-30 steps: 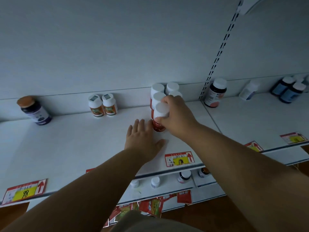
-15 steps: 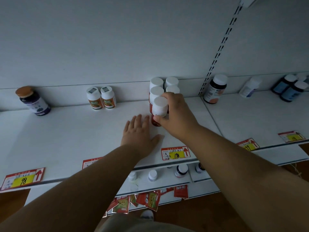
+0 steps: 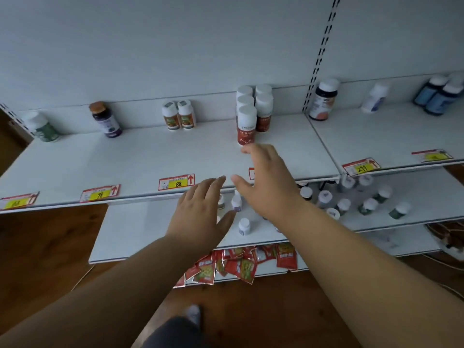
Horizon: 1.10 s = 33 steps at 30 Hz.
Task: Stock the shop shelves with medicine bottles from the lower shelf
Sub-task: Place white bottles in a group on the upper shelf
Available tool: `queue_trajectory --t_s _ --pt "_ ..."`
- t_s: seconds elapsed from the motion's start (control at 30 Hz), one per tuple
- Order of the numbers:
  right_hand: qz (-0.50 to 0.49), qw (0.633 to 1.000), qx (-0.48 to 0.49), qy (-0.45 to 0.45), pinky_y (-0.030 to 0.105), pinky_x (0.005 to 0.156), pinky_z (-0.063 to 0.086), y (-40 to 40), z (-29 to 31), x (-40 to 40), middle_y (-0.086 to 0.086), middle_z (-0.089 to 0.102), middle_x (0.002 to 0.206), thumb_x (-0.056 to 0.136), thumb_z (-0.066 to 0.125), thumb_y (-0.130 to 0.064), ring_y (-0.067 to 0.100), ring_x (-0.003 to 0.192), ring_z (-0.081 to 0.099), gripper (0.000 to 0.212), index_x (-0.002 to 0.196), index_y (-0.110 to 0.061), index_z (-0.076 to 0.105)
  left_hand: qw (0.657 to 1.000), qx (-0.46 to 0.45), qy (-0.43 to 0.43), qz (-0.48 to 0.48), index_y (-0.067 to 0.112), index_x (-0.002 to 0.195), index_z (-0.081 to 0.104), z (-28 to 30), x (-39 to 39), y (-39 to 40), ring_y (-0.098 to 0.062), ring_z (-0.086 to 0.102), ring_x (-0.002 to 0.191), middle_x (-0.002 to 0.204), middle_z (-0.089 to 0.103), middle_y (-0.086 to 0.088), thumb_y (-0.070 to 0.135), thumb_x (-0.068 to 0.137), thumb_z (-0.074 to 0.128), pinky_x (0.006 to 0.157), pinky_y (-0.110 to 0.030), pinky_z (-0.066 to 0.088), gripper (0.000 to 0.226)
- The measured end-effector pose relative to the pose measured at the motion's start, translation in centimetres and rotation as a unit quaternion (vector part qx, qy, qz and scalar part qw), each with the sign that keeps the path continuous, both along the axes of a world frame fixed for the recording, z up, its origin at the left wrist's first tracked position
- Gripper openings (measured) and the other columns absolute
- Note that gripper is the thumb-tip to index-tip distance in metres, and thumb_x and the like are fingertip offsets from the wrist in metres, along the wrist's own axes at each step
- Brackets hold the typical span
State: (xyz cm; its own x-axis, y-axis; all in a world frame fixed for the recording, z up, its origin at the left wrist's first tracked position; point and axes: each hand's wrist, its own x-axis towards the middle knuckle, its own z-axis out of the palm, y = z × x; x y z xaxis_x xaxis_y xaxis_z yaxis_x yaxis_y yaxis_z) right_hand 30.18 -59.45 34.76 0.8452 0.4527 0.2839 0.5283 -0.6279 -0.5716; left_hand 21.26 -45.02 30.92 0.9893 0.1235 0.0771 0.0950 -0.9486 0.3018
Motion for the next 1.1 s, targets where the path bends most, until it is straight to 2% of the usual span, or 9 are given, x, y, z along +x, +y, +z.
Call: queue_trajectory --t_s 0.13,0.2,0.3,0.37,0.47,0.57,0.77,0.97,1.1 --pt "-0.025 1.000 -0.002 0.018 0.035 0.096 0.048 2.5 -0.4 -3.6 0.002 0.053 0.132 0.093 0.064 -0.033 0.018 0.117 0.053 0.047 0.135 -0.020 0.047 0.998 0.013 0.001 -0.053 0.029 0.153 0.025 -0.6 -2.2 3.5 -0.019 0.035 0.142 0.155 0.038 0.005 0.054 0.096 0.047 0.116 -0.037 0.027 0.066" --pt "-0.051 0.998 0.006 0.046 0.034 0.091 0.051 4.3 -1.5 -5.3 -0.003 0.057 0.123 0.095 0.062 -0.034 0.013 0.110 0.056 0.041 0.132 -0.024 0.047 0.996 0.013 0.024 -0.082 0.030 0.152 0.028 -1.7 -3.2 6.0 -0.019 0.038 0.139 0.153 0.040 0.007 0.053 0.095 0.048 0.115 -0.036 0.029 0.064" --pt "-0.098 0.991 0.025 0.088 0.028 0.080 0.051 7.9 -4.4 -7.6 -0.009 0.061 0.104 0.096 0.060 -0.036 0.009 0.096 0.059 0.035 0.127 -0.027 0.048 0.991 0.020 0.066 -0.114 0.032 0.152 0.024 -4.2 -4.5 10.8 -0.019 0.040 0.138 0.154 0.039 0.008 0.054 0.095 0.048 0.114 -0.037 0.031 0.066" --pt "-0.121 0.985 0.031 0.116 0.024 0.076 0.048 10.5 -7.0 -8.8 -0.009 0.061 0.100 0.095 0.060 -0.036 0.008 0.092 0.058 0.031 0.123 -0.026 0.051 0.988 0.028 0.088 -0.124 0.032 0.154 0.019 -6.3 -4.9 14.1 -0.021 0.039 0.140 0.156 0.037 0.007 0.054 0.094 0.049 0.115 -0.038 0.031 0.070" --pt "-0.147 0.980 0.013 0.136 0.031 0.082 0.050 13.7 -12.1 -9.8 -0.003 0.059 0.111 0.094 0.061 -0.036 0.013 0.098 0.058 0.034 0.124 -0.022 0.053 0.983 0.034 0.116 -0.141 0.027 0.155 0.018 -9.4 -4.5 17.7 -0.025 0.038 0.140 0.156 0.037 0.001 0.050 0.094 0.053 0.114 -0.040 0.031 0.074" --pt "-0.163 0.973 0.002 0.165 0.038 0.084 0.052 15.8 -17.4 -9.8 0.002 0.053 0.122 0.090 0.064 -0.034 0.020 0.105 0.059 0.039 0.125 -0.022 0.053 0.979 0.031 0.128 -0.153 0.023 0.153 0.026 -13.3 -3.0 19.5 -0.031 0.042 0.135 0.152 0.041 -0.006 0.048 0.091 0.055 0.111 -0.045 0.034 0.073" --pt "-0.196 0.960 -0.024 0.196 0.028 0.097 0.045 19.2 -30.5 -7.0 0.001 0.053 0.135 0.089 0.069 -0.040 0.019 0.119 0.057 0.048 0.131 -0.025 0.051 0.987 0.000 0.109 -0.117 0.026 0.151 0.029 -25.2 0.5 20.9 -0.028 0.041 0.136 0.152 0.042 -0.002 0.048 0.090 0.059 0.111 -0.041 0.034 0.072" --pt "-0.205 0.959 0.001 0.194 0.026 0.106 0.034 22.3 -43.1 -3.8 0.003 0.047 0.146 0.089 0.070 -0.037 0.025 0.133 0.050 0.062 0.143 -0.025 0.040 0.994 -0.024 0.084 -0.072 0.024 0.149 0.035 -35.8 2.9 22.2 -0.025 0.043 0.137 0.153 0.042 0.000 0.047 0.091 0.060 0.111 -0.048 0.039 0.067" --pt "-0.208 0.966 0.045 0.145 0.036 0.108 0.043 25.0 -47.9 -1.6 0.012 0.048 0.141 0.087 0.075 -0.029 0.029 0.129 0.050 0.069 0.144 -0.020 0.038 0.995 -0.055 0.050 -0.063 0.024 0.146 0.039 -39.9 4.0 23.7 -0.021 0.049 0.131 0.147 0.048 0.002 0.045 0.093 0.059 0.106 -0.047 0.045 0.060"
